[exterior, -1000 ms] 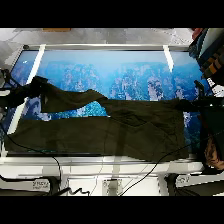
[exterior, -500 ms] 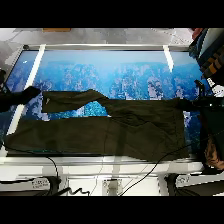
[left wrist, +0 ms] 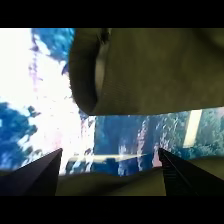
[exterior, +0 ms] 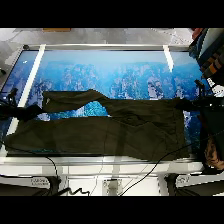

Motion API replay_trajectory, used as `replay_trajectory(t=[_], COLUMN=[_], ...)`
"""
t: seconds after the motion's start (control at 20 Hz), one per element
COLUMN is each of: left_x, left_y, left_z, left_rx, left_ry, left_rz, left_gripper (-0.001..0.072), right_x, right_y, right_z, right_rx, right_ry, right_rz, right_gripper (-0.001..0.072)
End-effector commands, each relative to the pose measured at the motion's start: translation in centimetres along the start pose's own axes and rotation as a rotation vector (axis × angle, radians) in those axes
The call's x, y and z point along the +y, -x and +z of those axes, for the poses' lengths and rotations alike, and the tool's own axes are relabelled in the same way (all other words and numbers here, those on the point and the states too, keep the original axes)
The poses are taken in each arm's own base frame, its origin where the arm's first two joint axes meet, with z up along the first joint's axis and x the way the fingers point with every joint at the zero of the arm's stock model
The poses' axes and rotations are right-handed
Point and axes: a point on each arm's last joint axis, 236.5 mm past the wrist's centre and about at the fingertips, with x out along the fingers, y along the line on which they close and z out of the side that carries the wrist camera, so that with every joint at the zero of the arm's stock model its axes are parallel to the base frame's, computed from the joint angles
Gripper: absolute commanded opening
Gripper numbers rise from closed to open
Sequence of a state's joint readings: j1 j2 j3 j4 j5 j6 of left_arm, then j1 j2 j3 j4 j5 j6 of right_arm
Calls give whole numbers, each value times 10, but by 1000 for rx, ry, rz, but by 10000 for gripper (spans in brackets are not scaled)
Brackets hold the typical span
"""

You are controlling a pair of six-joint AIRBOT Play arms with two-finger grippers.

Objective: Fold the clothes and pants, and hang the long-sleeved shirts on hangers.

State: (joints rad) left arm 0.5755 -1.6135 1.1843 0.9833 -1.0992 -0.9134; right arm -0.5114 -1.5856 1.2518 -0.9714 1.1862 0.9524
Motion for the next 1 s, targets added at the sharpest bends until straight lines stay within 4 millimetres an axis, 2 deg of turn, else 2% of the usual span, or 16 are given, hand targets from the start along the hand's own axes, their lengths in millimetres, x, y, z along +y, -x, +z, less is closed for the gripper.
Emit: replay_trajectory(t=[0.0, 0.1, 0.15, 0.2, 0.3, 0.35, 0.4, 0.45, 0.55, 0.6, 0.7, 0.75, 0.85, 0.95], left_x=[1, 3, 2, -1, -7, -12, -18, -26, -50, -65, -97, -110, -132, -147], left_y=[-26, -34, -36, -38, -40, -39, -36, -31, -6, 17, 73, 107, 187, 256], left_z=[4, 18, 26, 35, 53, 62, 70, 80, 107, 121, 142, 151, 167, 173], left_rx=[2, -45, -71, -105, -175, -210, -244, -279, -367, -414, -497, -551, -707, -859], left_ry=[-55, -71, -81, -83, -74, -59, -37, -12, 18, 11, -64, -102, -134, -183], left_rz=[10, 51, 66, 75, 84, 75, 55, 24, -46, -84, -122, -122, -95, -38], left_gripper=[695, 689, 617, 498, 341, 235, 2, 8, 8, 8, 7, 7, 7, 7], right_x=[1, 2, 2, 2, 2, 2, 2, 2, 3, 4, 3, 2, -2, -4], right_y=[0, 0, 0, 0, 0, 0, 0, 0, 0, 0, 0, 0, 1, 1], right_z=[1, 1, 1, 1, 1, 1, 1, 0, -1, -3, -5, -6, -9, -11], right_rx=[-4, -4, -4, -4, -4, -4, -2, 1, 8, 14, 24, 28, 39, 44], right_ry=[-4, -3, -3, -3, -8, -10, -10, -17, -37, -45, -80, -99, -128, -140], right_rz=[5, 5, 5, 5, 6, 6, 7, 8, 11, 14, 11, 6, -13, -22], right_gripper=[36, 36, 36, 35, 36, 36, 36, 36, 36, 36, 36, 35, 36, 36])
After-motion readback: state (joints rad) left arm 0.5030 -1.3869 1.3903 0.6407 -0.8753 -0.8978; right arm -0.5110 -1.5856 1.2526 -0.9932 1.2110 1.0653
